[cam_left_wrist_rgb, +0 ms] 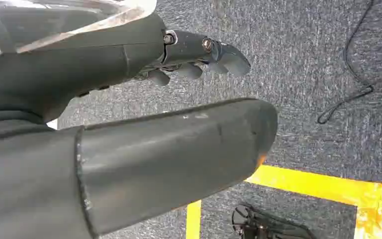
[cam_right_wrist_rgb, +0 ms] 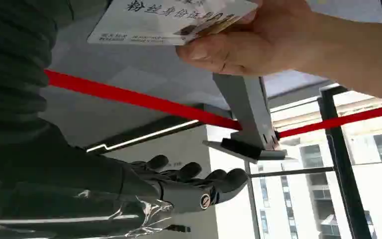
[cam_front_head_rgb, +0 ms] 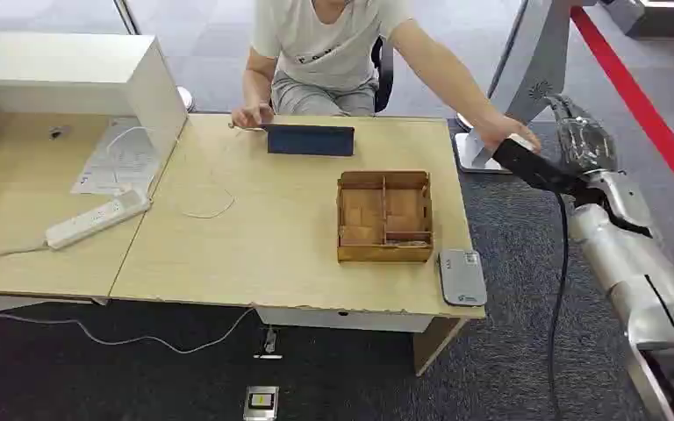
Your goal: Pass the card to the sensor for recognition and then transmit it.
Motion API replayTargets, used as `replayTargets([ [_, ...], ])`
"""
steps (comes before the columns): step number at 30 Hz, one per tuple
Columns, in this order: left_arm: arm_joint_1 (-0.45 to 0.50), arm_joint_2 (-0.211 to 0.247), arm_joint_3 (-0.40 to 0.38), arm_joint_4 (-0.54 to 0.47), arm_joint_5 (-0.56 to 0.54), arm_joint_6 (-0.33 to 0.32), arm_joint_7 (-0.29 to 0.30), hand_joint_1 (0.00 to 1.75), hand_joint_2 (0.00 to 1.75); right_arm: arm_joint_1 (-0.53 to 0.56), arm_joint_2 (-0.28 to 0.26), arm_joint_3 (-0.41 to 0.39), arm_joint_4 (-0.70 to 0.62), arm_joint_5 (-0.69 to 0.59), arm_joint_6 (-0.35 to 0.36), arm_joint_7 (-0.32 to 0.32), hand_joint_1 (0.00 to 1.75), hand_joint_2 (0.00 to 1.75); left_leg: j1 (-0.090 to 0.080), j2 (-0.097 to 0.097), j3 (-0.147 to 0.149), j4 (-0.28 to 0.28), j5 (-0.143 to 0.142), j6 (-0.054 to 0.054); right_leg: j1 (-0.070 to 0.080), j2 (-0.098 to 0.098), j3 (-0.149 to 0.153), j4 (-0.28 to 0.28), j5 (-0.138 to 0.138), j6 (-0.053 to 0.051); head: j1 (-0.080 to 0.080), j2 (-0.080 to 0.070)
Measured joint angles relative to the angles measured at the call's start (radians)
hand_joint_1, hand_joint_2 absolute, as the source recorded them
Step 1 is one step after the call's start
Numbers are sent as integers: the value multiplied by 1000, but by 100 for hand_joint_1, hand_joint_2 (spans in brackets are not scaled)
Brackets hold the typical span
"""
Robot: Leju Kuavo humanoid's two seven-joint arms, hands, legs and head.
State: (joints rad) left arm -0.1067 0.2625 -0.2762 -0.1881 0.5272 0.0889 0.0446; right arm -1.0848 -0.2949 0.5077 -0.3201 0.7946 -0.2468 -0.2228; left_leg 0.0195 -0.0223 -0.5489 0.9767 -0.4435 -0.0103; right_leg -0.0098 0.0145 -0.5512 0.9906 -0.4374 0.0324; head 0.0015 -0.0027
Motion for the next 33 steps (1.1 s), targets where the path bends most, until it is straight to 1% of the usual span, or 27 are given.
replayTargets([
  [1, 0, 0, 0, 0, 0, 0, 0, 0, 0, 0, 0, 1, 0, 0, 0, 0, 175, 175, 0, 0, 0, 0, 0, 0, 0, 0, 0, 0, 0, 0, 0, 0],
  [11, 0, 0, 0, 0, 2, -12, -26, 0, 0, 3, -7, 8, 0, -18, -11, -7, 175, 175, 0, 0, 0, 0, 0, 0, 0, 0, 0, 0, 0, 0, 0, 0],
  [21, 1, -3, -3, 2, 3, -13, -26, 0, 0, 3, -12, 10, 0, -23, -27, -30, 175, 175, 0, 0, 0, 0, 0, 0, 0, 0, 0, 0, 0, 0, 0, 0],
  [33, 0, -3, -7, 2, 6, -2, -21, 0, 0, 4, -11, 11, 0, -31, -37, -41, 175, 175, 0, 0, 0, 0, 0, 0, 0, 0, 0, 0, 0, 0, 0, 0],
])
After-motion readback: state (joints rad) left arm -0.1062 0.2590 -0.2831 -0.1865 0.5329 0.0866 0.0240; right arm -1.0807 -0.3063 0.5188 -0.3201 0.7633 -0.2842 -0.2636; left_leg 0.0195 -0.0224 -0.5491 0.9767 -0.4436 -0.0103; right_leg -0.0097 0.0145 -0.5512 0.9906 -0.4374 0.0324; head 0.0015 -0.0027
